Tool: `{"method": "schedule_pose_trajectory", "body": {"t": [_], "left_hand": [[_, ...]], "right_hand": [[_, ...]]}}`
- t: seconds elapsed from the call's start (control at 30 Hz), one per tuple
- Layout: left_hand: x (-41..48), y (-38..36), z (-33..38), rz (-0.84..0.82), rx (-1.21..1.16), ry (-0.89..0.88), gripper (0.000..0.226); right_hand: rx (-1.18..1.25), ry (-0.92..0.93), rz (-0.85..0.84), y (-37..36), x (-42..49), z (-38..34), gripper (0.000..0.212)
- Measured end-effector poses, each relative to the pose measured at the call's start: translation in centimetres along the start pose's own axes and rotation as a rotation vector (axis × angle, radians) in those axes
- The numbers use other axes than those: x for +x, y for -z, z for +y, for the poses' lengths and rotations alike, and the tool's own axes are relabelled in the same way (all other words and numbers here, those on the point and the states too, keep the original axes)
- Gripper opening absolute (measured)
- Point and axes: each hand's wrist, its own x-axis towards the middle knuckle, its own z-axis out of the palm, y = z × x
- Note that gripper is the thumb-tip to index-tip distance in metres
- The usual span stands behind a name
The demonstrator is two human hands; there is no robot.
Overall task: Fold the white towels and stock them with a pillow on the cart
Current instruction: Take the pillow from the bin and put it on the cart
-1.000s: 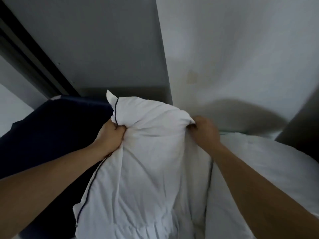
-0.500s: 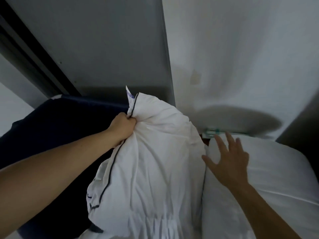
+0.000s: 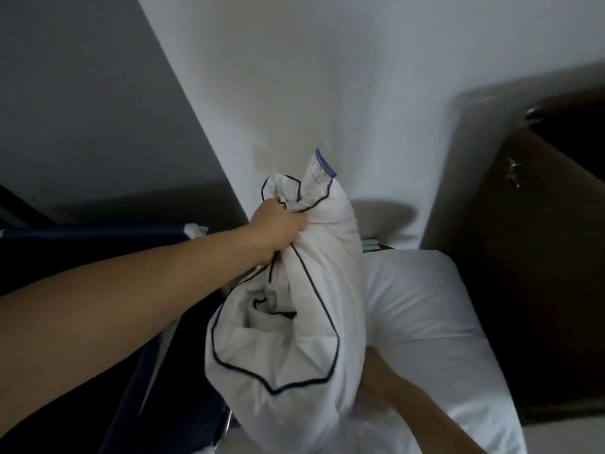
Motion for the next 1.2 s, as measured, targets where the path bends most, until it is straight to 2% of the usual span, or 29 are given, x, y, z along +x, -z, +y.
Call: {"method": "schedule_pose_trajectory", "body": {"t": [0.03,0.07,0.1,0.17,0.23,0.3,0.33,0.4,0.43,0.5,0.53,0.6,0.67,0.73,0.83,0.9,0.97,1.03,1.07,1.1,1.13,1.17,1.2], "left_hand": [[-0.3,-1.7,0.9,-0.031,-0.015,-0.010,0.009],[-0.7,-3.3,1.7,-0.054,-0.036,-0.021,0.008],[-0.9,-4.8,2.5,-0.082,-0.068,-0.023,0.010],[-1.4,-7.8,3.8,-0.142,-0.117,-0.010,0.020],[-2.3,-11.1,5.1,-0.203,-0.120,-0.002,0.029],[-3.2,-14.4,6.0,-0.256,-0.086,-0.014,0.044],[-3.7,-16.1,6.5,-0.286,-0.053,-0.030,0.050],[-4.6,-19.4,7.0,-0.321,0.038,-0.059,0.046],[-5.2,-20.9,7.3,-0.333,0.085,-0.057,0.044],[-6.3,-23.9,7.3,-0.342,0.161,-0.057,0.046],[-6.8,-25.2,7.4,-0.352,0.186,-0.065,0.047],[-7.1,-27.0,7.4,-0.390,0.206,-0.062,0.045],[-6.8,-28.3,7.5,-0.449,0.237,-0.125,0.034],[-6.3,-28.6,7.7,-0.520,0.308,-0.263,0.016],[-4.9,-28.3,7.4,-0.611,0.400,-0.432,0.008],[-3.9,-26.9,6.3,-0.600,0.336,-0.584,0.020],[-2.9,-24.6,4.9,-0.466,0.294,-0.877,0.028],[-0.9,-22.6,3.4,-0.171,0.427,-1.197,0.055],[0.1,-21.5,3.1,-0.072,0.505,-1.219,0.077],[1.0,-20.6,3.0,-0.083,0.555,-1.135,0.099],[1.8,-19.8,2.9,-0.203,0.585,-1.017,0.118],[2.6,-19.3,2.9,-0.389,0.604,-0.902,0.128],[3.3,-19.3,2.9,-0.542,0.636,-0.824,0.126]], "right_hand": [[0.161,-0.028,-0.028,1.7,-1.3,-0.1,0.037],[0.441,-0.057,0.032,3.6,-2.2,0.1,0.028],[0.661,-0.057,0.125,5.6,-3.3,0.3,0.030],[0.849,0.030,0.184,9.3,-5.9,0.8,0.052],[0.862,0.143,0.133,12.4,-9.5,0.2,0.077],[0.684,0.190,0.120,14.7,-12.8,-0.8,0.090],[0.548,0.173,0.142,15.6,-14.4,-1.6,0.084],[0.236,0.098,0.225,16.4,-16.4,-2.2,0.061],[0.064,0.037,0.288,16.2,-17.1,-2.8,0.064],[-0.248,-0.074,0.392,15.0,-16.7,-2.4,0.098],[-0.320,-0.112,0.412,14.0,-15.8,-1.9,0.112],[-0.401,-0.226,0.417,12.5,-13.0,0.2,0.122],[-0.421,-0.301,0.511,12.2,-10.1,2.5,0.111],[-0.439,-0.358,0.606,12.5,-8.1,5.2,0.092],[-0.361,-0.504,0.540,12.7,-6.3,9.5,0.080],[-0.305,-0.542,0.509,12.3,-5.8,11.4,0.070],[-0.294,-0.522,0.535,11.3,-5.5,12.5,0.053],[-0.314,-0.475,0.606,10.1,-5.6,12.7,0.034],[-0.332,-0.429,0.665,9.5,-5.7,12.7,0.027],[-0.330,-0.381,0.710,9.0,-6.1,12.7,0.020],[-0.310,-0.329,0.767,8.5,-6.3,12.9,0.013],[-0.280,-0.327,0.807,8.3,-6.5,13.2,0.007],[-0.225,-0.366,0.809,8.2,-6.7,13.6,0.004]]}}
